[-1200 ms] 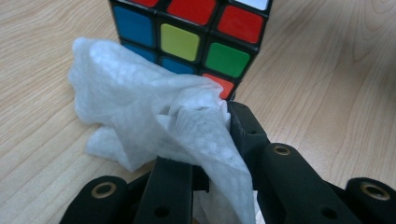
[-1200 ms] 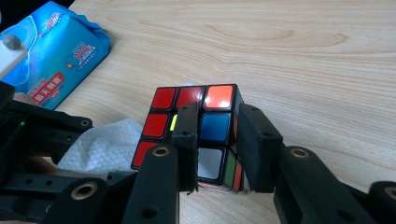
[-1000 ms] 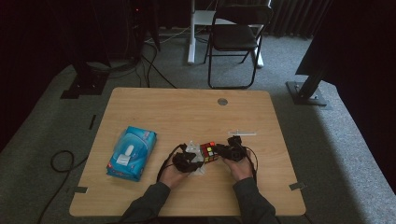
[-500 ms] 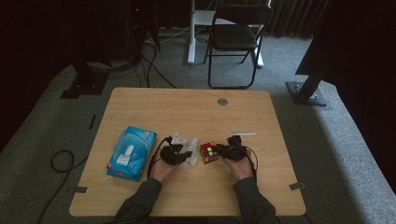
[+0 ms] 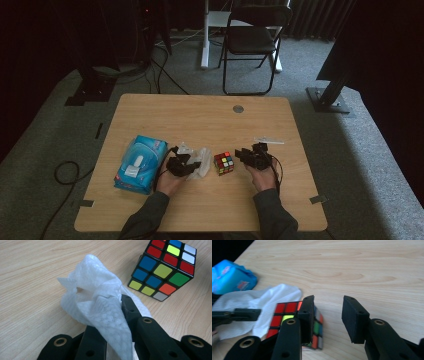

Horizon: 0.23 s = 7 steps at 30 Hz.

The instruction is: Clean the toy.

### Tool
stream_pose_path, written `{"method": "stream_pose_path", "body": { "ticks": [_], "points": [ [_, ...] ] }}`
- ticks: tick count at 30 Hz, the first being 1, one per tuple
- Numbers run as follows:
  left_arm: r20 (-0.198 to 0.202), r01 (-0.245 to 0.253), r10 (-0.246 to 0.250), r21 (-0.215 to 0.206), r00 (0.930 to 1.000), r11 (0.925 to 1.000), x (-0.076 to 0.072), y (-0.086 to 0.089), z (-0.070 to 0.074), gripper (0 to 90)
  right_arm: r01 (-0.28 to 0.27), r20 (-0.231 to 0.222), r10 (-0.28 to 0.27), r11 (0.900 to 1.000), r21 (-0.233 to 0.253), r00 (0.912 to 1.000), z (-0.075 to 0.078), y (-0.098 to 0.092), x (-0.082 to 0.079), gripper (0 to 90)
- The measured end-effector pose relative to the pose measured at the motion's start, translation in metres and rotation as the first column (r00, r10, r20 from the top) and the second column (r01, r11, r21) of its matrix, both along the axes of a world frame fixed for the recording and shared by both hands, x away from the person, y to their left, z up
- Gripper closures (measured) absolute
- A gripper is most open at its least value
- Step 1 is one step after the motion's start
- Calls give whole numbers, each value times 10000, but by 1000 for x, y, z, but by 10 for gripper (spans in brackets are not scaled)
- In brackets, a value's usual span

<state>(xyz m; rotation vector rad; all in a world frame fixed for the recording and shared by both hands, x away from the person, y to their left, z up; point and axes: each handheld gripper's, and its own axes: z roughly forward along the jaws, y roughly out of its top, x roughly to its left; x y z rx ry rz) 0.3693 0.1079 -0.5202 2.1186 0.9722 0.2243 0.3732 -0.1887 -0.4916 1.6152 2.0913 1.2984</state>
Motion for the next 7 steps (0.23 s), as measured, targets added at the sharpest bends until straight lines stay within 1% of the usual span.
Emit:
{"method": "stream_pose_path", "body": {
  "ticks": [3, 7],
  "points": [
    [-24, -27, 27, 0, 10000, 10000, 0, 2, 0, 837, 130, -57, -130, 9999, -59, 9999, -1, -4, 1, 611],
    [-30, -72, 72, -32, 10000, 10000, 0, 3, 1, 837, 161, -94, -161, 9998, -70, 9998, -2, -6, 2, 597]
  ]
}}
